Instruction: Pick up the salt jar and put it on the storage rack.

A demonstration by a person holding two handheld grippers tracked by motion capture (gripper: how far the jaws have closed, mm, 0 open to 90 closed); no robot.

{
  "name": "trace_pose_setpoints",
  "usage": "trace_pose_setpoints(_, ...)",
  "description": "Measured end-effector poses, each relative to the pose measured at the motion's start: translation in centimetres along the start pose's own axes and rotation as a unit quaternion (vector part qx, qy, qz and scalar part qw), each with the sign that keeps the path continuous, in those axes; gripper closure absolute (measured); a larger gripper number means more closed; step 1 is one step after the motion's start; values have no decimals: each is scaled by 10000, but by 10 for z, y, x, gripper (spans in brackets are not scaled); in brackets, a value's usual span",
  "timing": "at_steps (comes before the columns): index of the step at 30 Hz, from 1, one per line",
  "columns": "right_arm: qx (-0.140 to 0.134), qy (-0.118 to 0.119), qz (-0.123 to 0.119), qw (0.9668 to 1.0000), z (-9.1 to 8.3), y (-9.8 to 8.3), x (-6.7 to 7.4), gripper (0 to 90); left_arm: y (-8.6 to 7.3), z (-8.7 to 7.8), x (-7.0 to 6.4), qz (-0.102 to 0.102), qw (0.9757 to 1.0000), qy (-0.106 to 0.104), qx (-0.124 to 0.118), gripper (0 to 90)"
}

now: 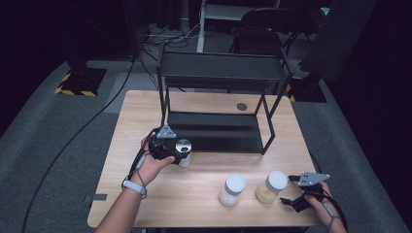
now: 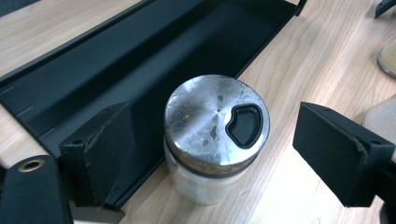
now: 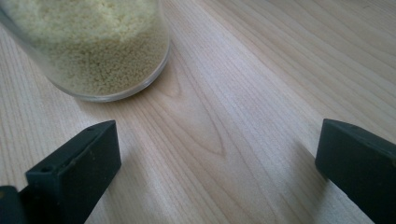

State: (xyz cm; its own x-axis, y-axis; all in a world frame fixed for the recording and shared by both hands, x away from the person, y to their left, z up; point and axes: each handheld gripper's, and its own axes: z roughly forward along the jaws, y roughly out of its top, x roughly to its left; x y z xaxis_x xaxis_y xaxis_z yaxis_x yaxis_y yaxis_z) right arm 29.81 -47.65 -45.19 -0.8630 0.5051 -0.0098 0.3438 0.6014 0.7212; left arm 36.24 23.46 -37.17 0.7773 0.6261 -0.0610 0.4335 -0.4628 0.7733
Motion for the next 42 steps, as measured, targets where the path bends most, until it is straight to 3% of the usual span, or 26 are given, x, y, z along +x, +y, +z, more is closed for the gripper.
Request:
trace_pose_setpoints(12,3,-3,7,10000,0,0,0,0,7,10,-11,111,9996,195,193,135)
trace_pose_setpoints(18,-1,-3,1,10000,0,0,0,0,13,15,-22,223,9981,431,388,134)
trace_pose_setpoints(37,1,-4,2,10000,0,0,0,0,16,35,-18,-19,9975,279,650,198)
trace_pose_setpoints(41,1,-4,1,10000,0,0,0,0,7,39,-14,-203,9977,243,591,239)
trace_pose_setpoints(42,0,-3,1,10000,0,0,0,0,6,39,-15,-131,9977,302,595,254)
